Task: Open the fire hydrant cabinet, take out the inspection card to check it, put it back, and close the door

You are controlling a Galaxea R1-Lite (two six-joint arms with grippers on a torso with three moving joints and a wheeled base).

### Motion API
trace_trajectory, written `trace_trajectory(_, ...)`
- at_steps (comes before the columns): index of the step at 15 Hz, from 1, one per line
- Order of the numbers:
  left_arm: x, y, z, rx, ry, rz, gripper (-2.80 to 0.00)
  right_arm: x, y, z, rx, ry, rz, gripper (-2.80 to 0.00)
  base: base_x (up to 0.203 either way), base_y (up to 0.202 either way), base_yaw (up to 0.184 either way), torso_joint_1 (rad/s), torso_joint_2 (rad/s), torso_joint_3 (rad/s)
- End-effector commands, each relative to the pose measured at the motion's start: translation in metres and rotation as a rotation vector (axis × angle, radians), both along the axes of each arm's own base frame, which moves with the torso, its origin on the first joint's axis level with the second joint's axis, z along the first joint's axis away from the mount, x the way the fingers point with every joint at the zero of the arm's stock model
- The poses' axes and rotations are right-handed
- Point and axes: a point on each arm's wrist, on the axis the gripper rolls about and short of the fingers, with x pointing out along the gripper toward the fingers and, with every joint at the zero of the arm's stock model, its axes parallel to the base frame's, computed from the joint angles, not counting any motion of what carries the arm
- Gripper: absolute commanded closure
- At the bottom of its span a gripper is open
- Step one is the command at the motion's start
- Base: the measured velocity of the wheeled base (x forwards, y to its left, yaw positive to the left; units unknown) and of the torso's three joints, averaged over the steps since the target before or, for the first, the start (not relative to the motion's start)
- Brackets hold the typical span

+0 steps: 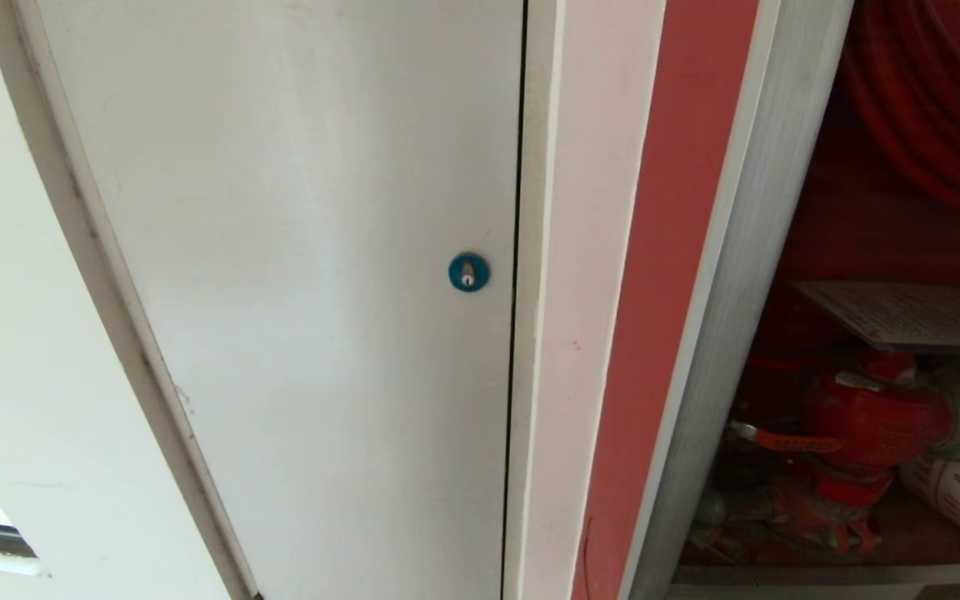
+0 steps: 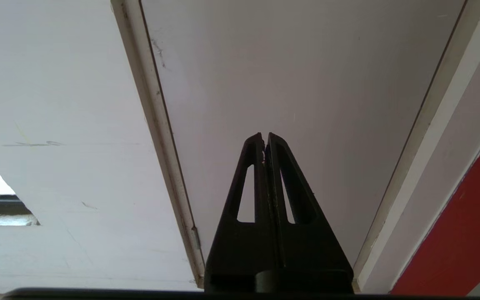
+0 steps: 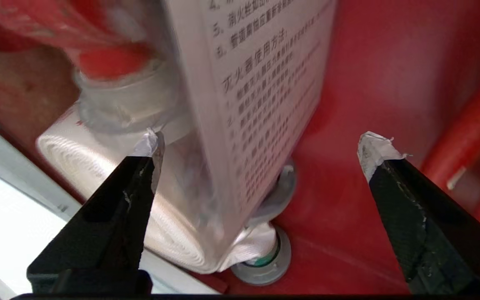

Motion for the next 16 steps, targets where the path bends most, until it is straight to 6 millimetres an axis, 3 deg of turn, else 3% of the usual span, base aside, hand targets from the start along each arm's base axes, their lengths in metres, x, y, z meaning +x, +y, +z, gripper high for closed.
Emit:
trace_trajectory(1, 0.000, 0.000, 0.000, 0.000, 0.001, 0.000, 0.00, 0.011, -0.003, -0.007, -0.010, 0.003, 0.007, -2.80, 0.000, 0.000, 0.000, 0.000, 0.00, 0.000)
trace_trajectory(3, 0.000, 0.000, 0.000, 0.000, 0.001, 0.000, 0.00, 0.020, -0.007, -0.013, -0.029, -0.019, -0.005, -2.80, 0.000, 0.000, 0.000, 0.000, 0.00, 0.000)
trace_trajectory(4, 0.000, 0.000, 0.000, 0.000, 0.001, 0.000, 0.00, 0.021, -0.008, -0.014, -0.037, -0.019, -0.011, 0.00, 0.000, 0.000, 0.000, 0.000, 0.00, 0.000)
trace_trajectory(11, 0.000, 0.000, 0.000, 0.000, 0.001, 0.000, 0.00, 0.017, -0.002, -0.010, -0.042, -0.036, 0.008, 0.00, 0.000, 0.000, 0.000, 0.000, 0.00, 0.000)
trace_trajectory(16, 0.000, 0.000, 0.000, 0.000, 0.001, 0.000, 0.00, -0.014, 0.009, -0.002, -0.079, -0.085, -0.026, 0.00, 0.000, 0.000, 0.000, 0.000, 0.00, 0.000)
